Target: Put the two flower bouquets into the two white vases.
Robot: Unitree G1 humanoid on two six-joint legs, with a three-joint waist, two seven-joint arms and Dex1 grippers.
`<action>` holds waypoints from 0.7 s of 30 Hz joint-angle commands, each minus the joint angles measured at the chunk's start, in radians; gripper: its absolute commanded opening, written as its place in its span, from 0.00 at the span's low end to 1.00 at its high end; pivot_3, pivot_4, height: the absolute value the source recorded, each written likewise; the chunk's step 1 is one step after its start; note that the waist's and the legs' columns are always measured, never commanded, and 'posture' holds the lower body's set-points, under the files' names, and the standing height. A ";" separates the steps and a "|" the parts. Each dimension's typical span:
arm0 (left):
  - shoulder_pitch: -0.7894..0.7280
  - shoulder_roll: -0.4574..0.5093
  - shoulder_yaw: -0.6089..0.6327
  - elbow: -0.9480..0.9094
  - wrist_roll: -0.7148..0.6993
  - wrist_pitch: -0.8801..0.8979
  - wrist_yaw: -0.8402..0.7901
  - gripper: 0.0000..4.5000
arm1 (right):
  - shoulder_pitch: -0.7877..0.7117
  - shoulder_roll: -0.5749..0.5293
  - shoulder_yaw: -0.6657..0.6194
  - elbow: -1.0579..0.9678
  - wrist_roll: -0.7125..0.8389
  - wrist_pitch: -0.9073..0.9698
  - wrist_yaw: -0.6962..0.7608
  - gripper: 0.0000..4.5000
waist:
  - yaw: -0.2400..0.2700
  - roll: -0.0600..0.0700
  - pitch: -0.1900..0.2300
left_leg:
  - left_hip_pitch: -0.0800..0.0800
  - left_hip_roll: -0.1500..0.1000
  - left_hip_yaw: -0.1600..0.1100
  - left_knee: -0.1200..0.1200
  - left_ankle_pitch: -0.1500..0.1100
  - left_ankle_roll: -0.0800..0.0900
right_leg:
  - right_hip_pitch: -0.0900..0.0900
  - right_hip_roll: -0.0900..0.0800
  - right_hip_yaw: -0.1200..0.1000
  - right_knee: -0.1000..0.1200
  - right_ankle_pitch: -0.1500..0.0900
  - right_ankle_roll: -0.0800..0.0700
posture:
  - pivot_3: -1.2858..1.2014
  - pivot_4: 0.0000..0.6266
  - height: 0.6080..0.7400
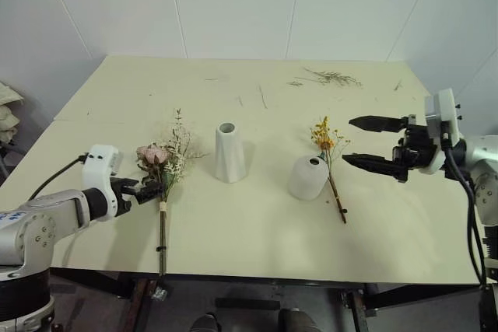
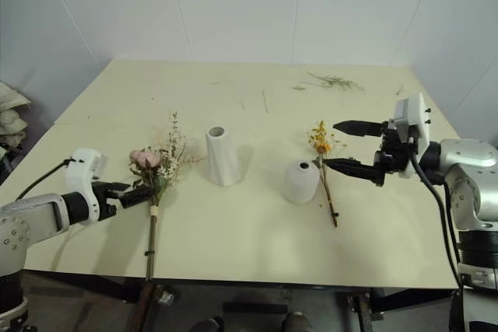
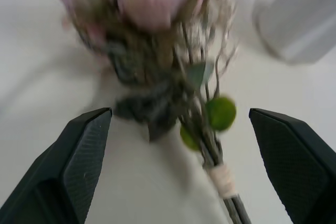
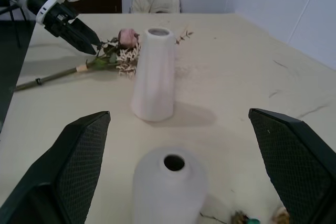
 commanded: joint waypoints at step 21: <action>-0.101 -0.023 -0.082 0.130 -0.250 0.235 0.348 1.00 | -0.033 0.025 0.021 -0.020 -0.031 -0.021 -0.028 0.99 | -0.003 0.000 0.000 | 0.002 0.000 0.000 0.002 0.000 -0.001 | 0.001 0.000 0.000 0.001 0.001 0.000 | 0.52 0.24 1.00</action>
